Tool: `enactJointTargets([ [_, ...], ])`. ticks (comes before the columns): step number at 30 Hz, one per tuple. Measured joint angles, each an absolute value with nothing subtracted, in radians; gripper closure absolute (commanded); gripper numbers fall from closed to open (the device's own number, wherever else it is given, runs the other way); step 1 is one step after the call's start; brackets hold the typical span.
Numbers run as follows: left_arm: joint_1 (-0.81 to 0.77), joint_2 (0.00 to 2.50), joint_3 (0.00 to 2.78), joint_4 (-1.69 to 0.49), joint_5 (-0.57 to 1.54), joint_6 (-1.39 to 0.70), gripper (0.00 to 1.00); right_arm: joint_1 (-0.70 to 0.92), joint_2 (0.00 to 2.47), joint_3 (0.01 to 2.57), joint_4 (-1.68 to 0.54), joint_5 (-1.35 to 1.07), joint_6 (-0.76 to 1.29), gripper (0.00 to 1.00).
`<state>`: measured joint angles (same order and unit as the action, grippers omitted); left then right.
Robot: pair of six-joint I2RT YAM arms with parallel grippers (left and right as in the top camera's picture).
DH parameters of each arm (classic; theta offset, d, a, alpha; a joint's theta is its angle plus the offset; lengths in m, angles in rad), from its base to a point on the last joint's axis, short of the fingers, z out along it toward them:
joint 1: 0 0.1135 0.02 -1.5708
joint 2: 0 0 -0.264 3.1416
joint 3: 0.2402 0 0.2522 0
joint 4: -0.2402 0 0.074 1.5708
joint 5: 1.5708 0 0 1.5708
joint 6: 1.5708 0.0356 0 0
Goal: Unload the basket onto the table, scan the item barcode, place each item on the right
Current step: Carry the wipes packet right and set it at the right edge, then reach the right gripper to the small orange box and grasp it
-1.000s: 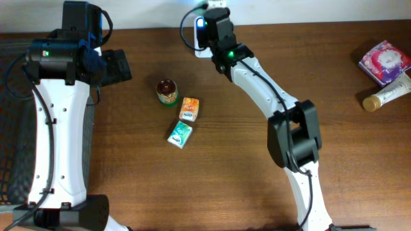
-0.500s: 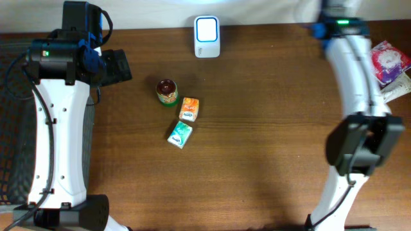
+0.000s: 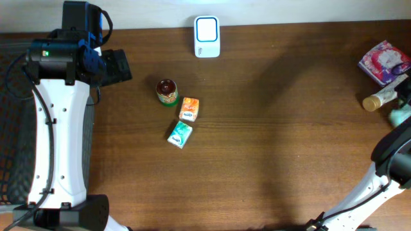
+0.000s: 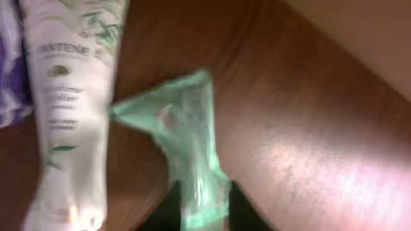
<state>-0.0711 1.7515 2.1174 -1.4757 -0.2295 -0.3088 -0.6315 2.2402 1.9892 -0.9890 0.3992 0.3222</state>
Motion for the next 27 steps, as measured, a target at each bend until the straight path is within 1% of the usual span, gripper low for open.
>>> enactJointTargets([
  [1,-0.071,1.752,2.117,-1.475,-0.229,-0.309,0.01,-0.630,2.240,1.989,-0.982,0.365,0.324,0.60],
  [3,-0.071,1.752,2.117,-1.476,-0.229,-0.309,0.01,-0.625,2.240,1.989,-0.974,0.294,0.321,0.58],
  [8,-0.071,1.752,2.117,-1.476,-0.229,-0.309,0.01,-0.577,2.240,1.989,-0.973,0.071,0.290,0.58],
  [10,-0.071,1.752,2.117,-1.476,-0.230,-0.309,0.01,-0.519,2.240,1.989,-0.974,-0.020,0.265,0.58],
  [13,-0.071,1.752,2.117,-1.476,-0.229,-0.309,0.01,-0.426,2.204,2.000,-1.011,-0.028,0.253,0.54],
  [15,-0.071,1.752,2.117,-1.476,-0.229,-0.309,0.01,-0.384,2.117,2.010,-1.056,-0.050,0.252,0.51],
  [17,-0.071,1.752,2.117,-1.476,-0.229,-0.309,0.01,-0.309,2.003,2.039,-1.126,-0.156,0.250,0.45],
  [19,-0.071,1.752,2.117,-1.476,-0.229,-0.309,0.01,-0.219,1.967,2.052,-1.176,-0.260,0.249,0.29],
  [20,-0.071,1.752,2.117,-1.476,-0.229,-0.309,0.01,-0.161,1.969,2.045,-1.177,-0.296,0.249,0.25],
  [21,-0.071,1.752,2.117,-1.475,-0.229,-0.309,0.01,-0.102,1.981,2.028,-1.174,-0.323,0.252,0.01],
  [23,-0.071,1.752,2.117,-1.475,-0.230,-0.309,0.01,0.053,2.040,1.980,-1.129,-0.366,0.252,0.01],
  [24,-0.071,1.752,2.117,-1.475,-0.229,-0.309,0.01,0.110,2.070,1.963,-1.089,-0.370,0.250,0.01],
  [25,-0.071,1.752,2.117,-1.476,-0.230,-0.309,0.01,0.203,2.123,1.943,-1.034,-0.380,0.269,0.01],
  [26,-0.071,1.752,2.117,-1.475,-0.230,-0.309,0.01,0.250,2.150,1.936,-1.009,-0.384,0.290,0.05],
  [27,-0.071,1.752,2.117,-1.475,-0.229,-0.309,0.01,0.288,2.175,1.932,-0.980,-0.390,0.337,0.11],
])
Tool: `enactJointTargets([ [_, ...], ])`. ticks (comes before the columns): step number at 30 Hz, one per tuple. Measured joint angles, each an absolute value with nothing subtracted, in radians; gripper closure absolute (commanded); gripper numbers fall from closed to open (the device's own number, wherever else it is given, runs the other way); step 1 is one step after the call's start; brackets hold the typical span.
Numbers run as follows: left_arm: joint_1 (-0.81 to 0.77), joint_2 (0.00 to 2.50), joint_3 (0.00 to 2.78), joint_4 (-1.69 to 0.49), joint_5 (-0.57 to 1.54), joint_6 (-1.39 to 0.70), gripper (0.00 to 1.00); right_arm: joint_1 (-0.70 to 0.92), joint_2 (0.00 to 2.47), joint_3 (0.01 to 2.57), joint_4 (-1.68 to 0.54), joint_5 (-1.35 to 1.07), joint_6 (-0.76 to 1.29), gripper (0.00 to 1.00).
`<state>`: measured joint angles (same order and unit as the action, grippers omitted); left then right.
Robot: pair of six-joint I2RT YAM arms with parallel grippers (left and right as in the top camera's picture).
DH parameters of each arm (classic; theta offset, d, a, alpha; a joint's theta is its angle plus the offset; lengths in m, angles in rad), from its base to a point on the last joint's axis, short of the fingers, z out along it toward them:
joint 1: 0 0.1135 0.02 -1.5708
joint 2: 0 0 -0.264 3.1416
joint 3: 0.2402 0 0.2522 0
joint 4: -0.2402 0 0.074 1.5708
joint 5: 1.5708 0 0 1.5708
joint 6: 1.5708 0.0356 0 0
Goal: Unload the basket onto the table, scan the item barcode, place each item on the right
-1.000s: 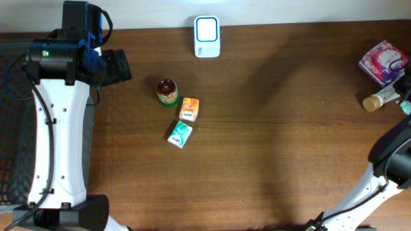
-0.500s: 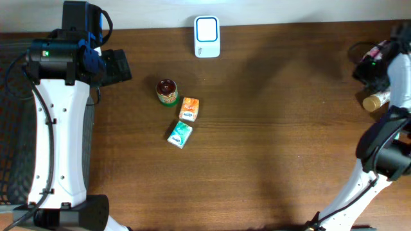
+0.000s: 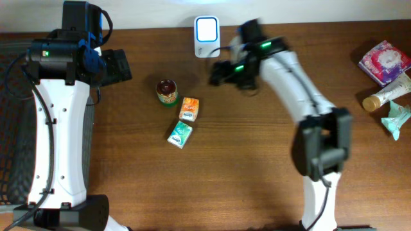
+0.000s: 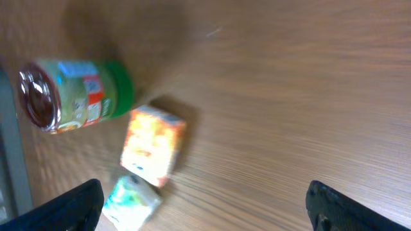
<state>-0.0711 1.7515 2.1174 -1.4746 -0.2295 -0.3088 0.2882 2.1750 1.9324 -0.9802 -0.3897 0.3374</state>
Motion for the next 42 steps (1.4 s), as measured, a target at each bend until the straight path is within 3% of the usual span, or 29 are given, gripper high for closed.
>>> enactJointTargets([
  [2,-0.071,1.752,2.117,-1.476,-0.229,-0.309,0.01,0.400,2.271,1.927,-0.888,-0.411,0.426,0.30],
  [4,-0.071,1.752,2.117,-1.475,-0.230,-0.309,0.01,0.434,2.320,1.927,-0.854,-0.441,0.478,0.34],
  [6,-0.071,1.752,2.117,-1.476,-0.229,-0.309,0.01,0.454,2.356,1.927,-0.850,-0.463,0.540,0.47],
  [11,-0.071,1.752,2.117,-1.475,-0.229,-0.309,0.01,0.482,2.384,1.927,-0.848,-0.481,0.601,0.48],
  [12,-0.071,1.752,2.117,-1.475,-0.229,-0.309,0.01,0.491,2.389,1.927,-0.846,-0.481,0.602,0.52],
  [15,-0.071,1.752,2.117,-1.475,-0.229,-0.309,0.01,0.519,2.407,1.927,-0.842,-0.485,0.605,0.95],
  [20,-0.071,1.752,2.117,-1.475,-0.230,-0.309,0.01,0.477,2.416,1.942,-1.031,-0.599,0.455,0.96],
  [25,-0.071,1.752,2.117,-1.476,-0.230,-0.309,0.01,0.237,2.423,1.966,-1.515,-0.759,-0.066,0.96],
  [28,-0.071,1.752,2.117,-1.476,-0.229,-0.309,0.01,0.127,2.425,1.967,-1.677,-0.776,-0.337,0.96],
  [32,-0.071,1.752,2.117,-1.475,-0.229,-0.309,0.01,0.093,2.425,1.967,-1.695,-0.721,-0.579,0.96],
  [36,-0.071,1.752,2.117,-1.475,-0.229,-0.309,0.01,0.121,2.425,1.967,-1.675,-0.667,-0.675,0.95],
  [38,-0.071,1.752,2.117,-1.475,-0.230,-0.309,0.01,0.133,2.425,1.967,-1.639,-0.647,-0.677,0.87],
  [42,-0.071,1.752,2.117,-1.475,-0.229,-0.309,0.01,0.138,2.425,1.971,-1.472,-0.402,-0.334,0.79],
])
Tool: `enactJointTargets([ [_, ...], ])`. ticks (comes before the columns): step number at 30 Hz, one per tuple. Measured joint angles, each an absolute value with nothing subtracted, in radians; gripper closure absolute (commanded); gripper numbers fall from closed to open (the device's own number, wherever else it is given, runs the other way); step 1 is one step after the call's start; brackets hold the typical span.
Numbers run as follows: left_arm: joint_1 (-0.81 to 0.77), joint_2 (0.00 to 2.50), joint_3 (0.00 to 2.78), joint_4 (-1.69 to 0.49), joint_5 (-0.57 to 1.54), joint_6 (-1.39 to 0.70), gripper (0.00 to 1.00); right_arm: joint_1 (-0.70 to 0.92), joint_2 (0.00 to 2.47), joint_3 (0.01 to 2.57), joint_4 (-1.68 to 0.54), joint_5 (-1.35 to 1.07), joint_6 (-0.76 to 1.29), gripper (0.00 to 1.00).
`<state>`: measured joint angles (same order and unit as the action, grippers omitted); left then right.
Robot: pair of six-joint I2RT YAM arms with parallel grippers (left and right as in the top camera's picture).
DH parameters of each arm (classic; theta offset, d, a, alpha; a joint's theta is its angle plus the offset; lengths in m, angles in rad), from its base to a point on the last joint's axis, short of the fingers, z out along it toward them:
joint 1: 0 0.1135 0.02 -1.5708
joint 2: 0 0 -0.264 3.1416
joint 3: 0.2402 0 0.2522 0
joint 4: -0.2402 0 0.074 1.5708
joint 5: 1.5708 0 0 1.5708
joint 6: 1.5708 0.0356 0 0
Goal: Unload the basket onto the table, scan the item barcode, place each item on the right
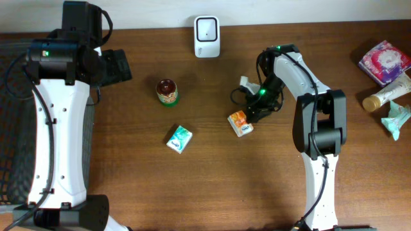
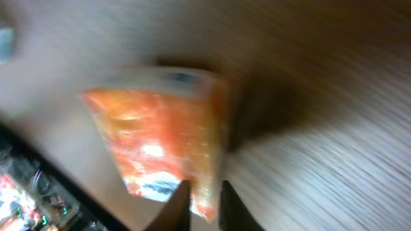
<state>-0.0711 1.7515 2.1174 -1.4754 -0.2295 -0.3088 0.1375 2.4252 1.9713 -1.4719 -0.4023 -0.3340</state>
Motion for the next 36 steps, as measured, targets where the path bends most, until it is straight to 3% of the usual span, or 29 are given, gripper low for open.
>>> enactJointTargets([
  [1,-0.071,1.752,2.117,-1.476,-0.230,-0.309,0.01,0.138,2.426,1.983,-1.471,-0.354,-0.278,0.73],
  [6,-0.071,1.752,2.117,-1.476,-0.230,-0.309,0.01,0.149,2.426,2.181,-1.546,-0.121,-0.022,0.66],
  [7,-0.071,1.752,2.117,-1.476,-0.229,-0.309,0.01,0.167,2.422,2.218,-1.569,-0.096,0.001,0.62],
  [8,-0.071,1.752,2.117,-1.475,-0.229,-0.309,0.01,0.201,2.418,2.246,-1.599,-0.076,0.010,0.44],
  [9,-0.071,1.752,2.117,-1.476,-0.229,-0.309,0.01,0.229,2.416,2.261,-1.626,-0.067,0.021,0.41],
  [15,-0.071,1.752,2.117,-1.475,-0.229,-0.309,0.01,0.492,2.406,2.186,-1.635,0.112,0.185,0.41],
  [18,-0.071,1.752,2.117,-1.475,-0.229,-0.309,0.01,0.573,2.406,2.106,-1.584,0.257,0.293,0.52],
  [21,-0.071,1.752,2.117,-1.475,-0.229,-0.309,0.01,0.585,2.401,2.038,-1.512,0.311,0.344,0.55],
  [25,-0.071,1.752,2.117,-1.475,-0.229,-0.309,0.01,0.585,2.400,1.943,-1.414,0.343,0.383,0.71],
  [28,-0.071,1.752,2.117,-1.475,-0.230,-0.309,0.01,0.585,2.400,1.927,-1.391,0.350,0.392,0.96],
  [33,-0.071,1.752,2.117,-1.476,-0.229,-0.309,0.01,0.573,2.397,1.983,-1.430,0.313,0.384,0.96],
  [36,-0.071,1.752,2.117,-1.473,-0.230,-0.309,0.01,0.498,2.396,2.205,-1.497,0.141,0.307,0.96],
])
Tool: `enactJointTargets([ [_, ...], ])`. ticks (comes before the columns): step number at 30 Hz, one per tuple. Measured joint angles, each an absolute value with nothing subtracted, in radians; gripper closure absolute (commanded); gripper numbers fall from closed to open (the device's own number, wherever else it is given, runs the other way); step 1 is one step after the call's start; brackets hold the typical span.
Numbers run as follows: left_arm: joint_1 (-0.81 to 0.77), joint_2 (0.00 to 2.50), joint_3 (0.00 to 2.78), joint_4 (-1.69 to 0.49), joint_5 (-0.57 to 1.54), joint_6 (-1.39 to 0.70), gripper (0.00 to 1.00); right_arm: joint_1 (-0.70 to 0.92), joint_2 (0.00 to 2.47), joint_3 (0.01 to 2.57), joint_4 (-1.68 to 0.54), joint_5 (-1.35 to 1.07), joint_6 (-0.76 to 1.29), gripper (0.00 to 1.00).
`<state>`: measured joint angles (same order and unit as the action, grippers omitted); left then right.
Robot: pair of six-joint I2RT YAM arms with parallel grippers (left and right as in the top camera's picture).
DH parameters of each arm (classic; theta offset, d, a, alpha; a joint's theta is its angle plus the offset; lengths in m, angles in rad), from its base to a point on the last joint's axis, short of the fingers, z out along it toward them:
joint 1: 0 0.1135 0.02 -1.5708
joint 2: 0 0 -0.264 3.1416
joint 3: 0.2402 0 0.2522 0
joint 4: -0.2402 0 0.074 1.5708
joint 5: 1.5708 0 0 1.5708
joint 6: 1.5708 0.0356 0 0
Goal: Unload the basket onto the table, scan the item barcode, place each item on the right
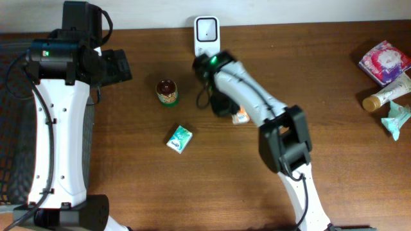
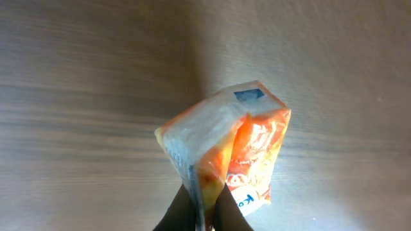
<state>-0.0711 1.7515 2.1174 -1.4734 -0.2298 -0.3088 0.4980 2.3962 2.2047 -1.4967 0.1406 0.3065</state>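
The orange packet [image 2: 225,147] is pinched at its lower edge by my right gripper [image 2: 205,215], which is shut on it; wood shows behind the packet. From overhead, the packet [image 1: 241,117] peeks out beside the right gripper [image 1: 231,110], a little in front of the white scanner [image 1: 207,29] at the table's back edge. The right arm curls over it, its wrist close to the scanner. My left gripper [image 1: 117,67] hangs at the far left, away from the items, its jaws unreadable.
A green-labelled jar [image 1: 167,92] and a green packet [image 1: 180,138] lie left of the orange packet. At the far right are a pink package [image 1: 384,62], a tube with a gold cap [image 1: 385,95] and a crumpled green wrapper [image 1: 398,119].
The right arm has swung round, so its wrist now sits near the scanner. The orange packet, still held, has shifted slightly toward the scanner and now hangs steady in the wrist view.
My right gripper was first at the far right by the green wrapper and tube, with the orange packet next to the jar. Then it hovered open near the jar and packets. Later it was shut on the orange packet right of centre, and now holds it nearer the scanner.
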Motion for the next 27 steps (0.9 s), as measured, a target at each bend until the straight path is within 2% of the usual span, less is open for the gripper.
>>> enactJointTargets([
  [4,-0.071,1.752,2.117,-1.475,-0.230,-0.309,0.01,0.318,2.385,2.294,-1.485,-0.398,0.039,0.96],
  [7,-0.071,1.752,2.117,-1.475,-0.229,-0.309,0.01,0.226,2.384,2.147,-1.380,-0.723,-0.069,0.96],
  [10,-0.071,1.752,2.117,-1.476,-0.229,-0.309,0.01,0.191,2.389,1.957,-1.252,-0.904,-0.099,0.95],
  [12,-0.071,1.752,2.117,-1.476,-0.229,-0.309,0.01,0.180,2.391,1.901,-1.214,-0.941,-0.102,0.85],
  [15,-0.071,1.752,2.117,-1.475,-0.230,-0.309,0.01,0.092,2.393,1.835,-1.217,-0.862,-0.058,0.59],
  [17,-0.071,1.752,2.117,-1.476,-0.229,-0.309,0.01,0.049,2.394,1.882,-1.304,-0.748,-0.027,0.55],
  [19,-0.071,1.752,2.117,-1.476,-0.229,-0.309,0.01,0.025,2.394,2.020,-1.411,-0.635,-0.019,0.46],
  [22,-0.071,1.752,2.117,-1.475,-0.229,-0.309,0.01,0.041,2.387,2.178,-1.496,-0.577,-0.013,0.50],
  [27,-0.071,1.752,2.117,-1.476,-0.230,-0.309,0.01,0.113,2.383,2.092,-1.446,-0.490,-0.012,0.50],
])
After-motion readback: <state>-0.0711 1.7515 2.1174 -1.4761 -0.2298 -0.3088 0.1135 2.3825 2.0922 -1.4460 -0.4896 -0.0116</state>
